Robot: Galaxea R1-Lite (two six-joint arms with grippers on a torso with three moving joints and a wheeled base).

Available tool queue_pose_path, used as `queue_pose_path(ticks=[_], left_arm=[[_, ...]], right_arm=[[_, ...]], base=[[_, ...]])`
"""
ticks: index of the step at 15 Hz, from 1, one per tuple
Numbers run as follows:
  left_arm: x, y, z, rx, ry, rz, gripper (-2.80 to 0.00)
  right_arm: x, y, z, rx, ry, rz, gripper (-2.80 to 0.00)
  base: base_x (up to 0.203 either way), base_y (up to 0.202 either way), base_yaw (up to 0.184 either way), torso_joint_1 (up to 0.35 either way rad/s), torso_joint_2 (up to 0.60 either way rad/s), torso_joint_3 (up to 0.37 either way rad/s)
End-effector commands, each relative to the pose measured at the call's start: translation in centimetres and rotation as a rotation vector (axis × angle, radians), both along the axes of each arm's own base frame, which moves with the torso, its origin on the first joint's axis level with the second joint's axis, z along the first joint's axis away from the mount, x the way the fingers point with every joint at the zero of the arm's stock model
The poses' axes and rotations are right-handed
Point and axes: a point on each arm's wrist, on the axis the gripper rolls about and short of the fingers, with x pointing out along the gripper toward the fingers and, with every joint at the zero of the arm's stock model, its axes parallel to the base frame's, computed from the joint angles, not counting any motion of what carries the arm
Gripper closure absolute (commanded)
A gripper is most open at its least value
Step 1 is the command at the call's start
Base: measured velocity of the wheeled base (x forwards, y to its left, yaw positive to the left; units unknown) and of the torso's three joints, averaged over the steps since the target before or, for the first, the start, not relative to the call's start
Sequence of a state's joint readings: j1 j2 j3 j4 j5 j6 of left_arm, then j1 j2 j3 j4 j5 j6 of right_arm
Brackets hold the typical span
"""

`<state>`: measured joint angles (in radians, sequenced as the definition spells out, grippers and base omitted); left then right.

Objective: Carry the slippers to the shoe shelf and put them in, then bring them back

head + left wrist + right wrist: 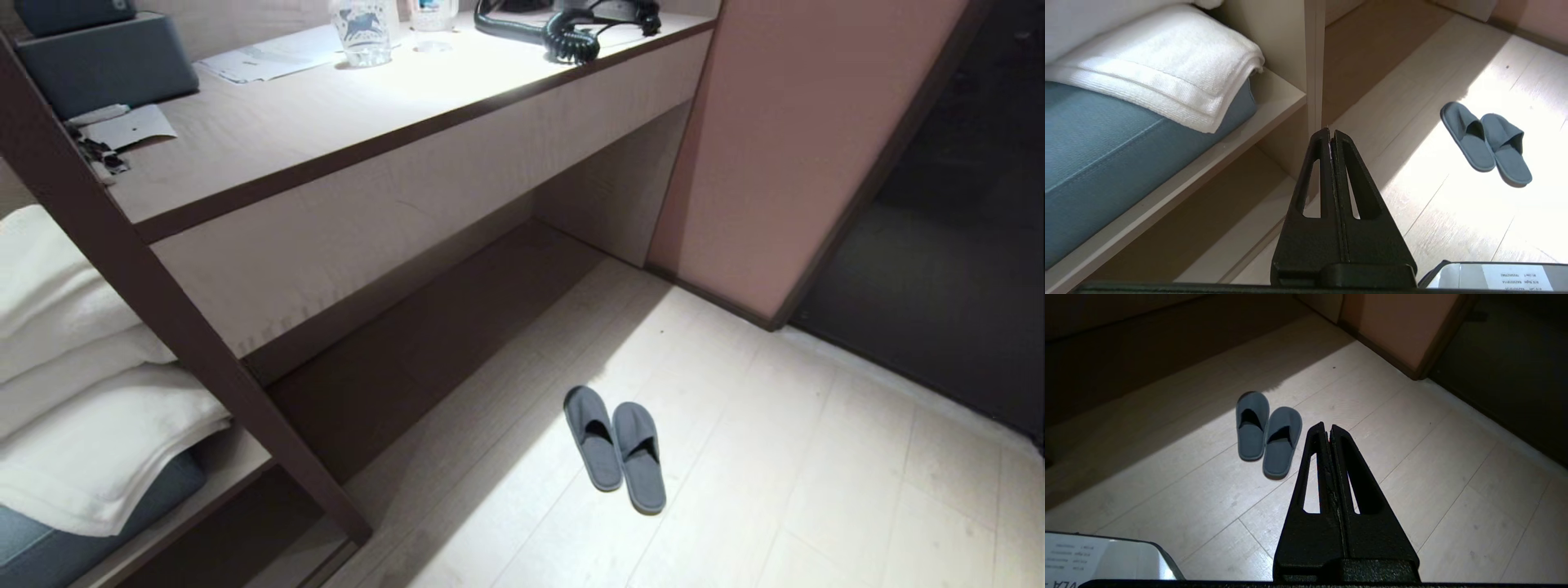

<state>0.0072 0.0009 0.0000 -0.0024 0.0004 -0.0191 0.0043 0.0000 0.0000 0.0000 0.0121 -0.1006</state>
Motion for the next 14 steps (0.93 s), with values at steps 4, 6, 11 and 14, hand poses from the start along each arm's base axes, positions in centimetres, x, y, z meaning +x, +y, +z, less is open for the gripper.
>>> queue_pose_path(ticks=[4, 6, 11, 14], left_arm=[[0.01, 0.0, 0.01, -0.001, 0.0, 0.002, 0.0], [0.01, 0.0, 0.01, -0.001, 0.0, 0.002, 0.0], [0.01, 0.0, 0.01, -0.001, 0.0, 0.002, 0.0], [0.01, 0.0, 0.01, -0.001, 0.0, 0.002, 0.0]], right_arm=[[0.01, 0.0, 0.0, -0.001, 0.002, 0.0, 0.0], [0.01, 0.0, 0.0, 0.001, 0.002, 0.0, 0.0], [0.02, 0.0, -0.01, 0.0, 0.002, 0.0, 0.0], [0.02, 0.0, -0.03, 0.0, 0.003, 0.0, 0.0]], base=[[0.0, 0.0, 0.0, 0.002, 0.0, 0.201], [0.0, 0.0, 0.0, 0.005, 0.0, 0.199], [0.0, 0.0, 0.0, 0.001, 0.0, 0.201], [0.0, 0.0, 0.0, 0.005, 0.0, 0.197]])
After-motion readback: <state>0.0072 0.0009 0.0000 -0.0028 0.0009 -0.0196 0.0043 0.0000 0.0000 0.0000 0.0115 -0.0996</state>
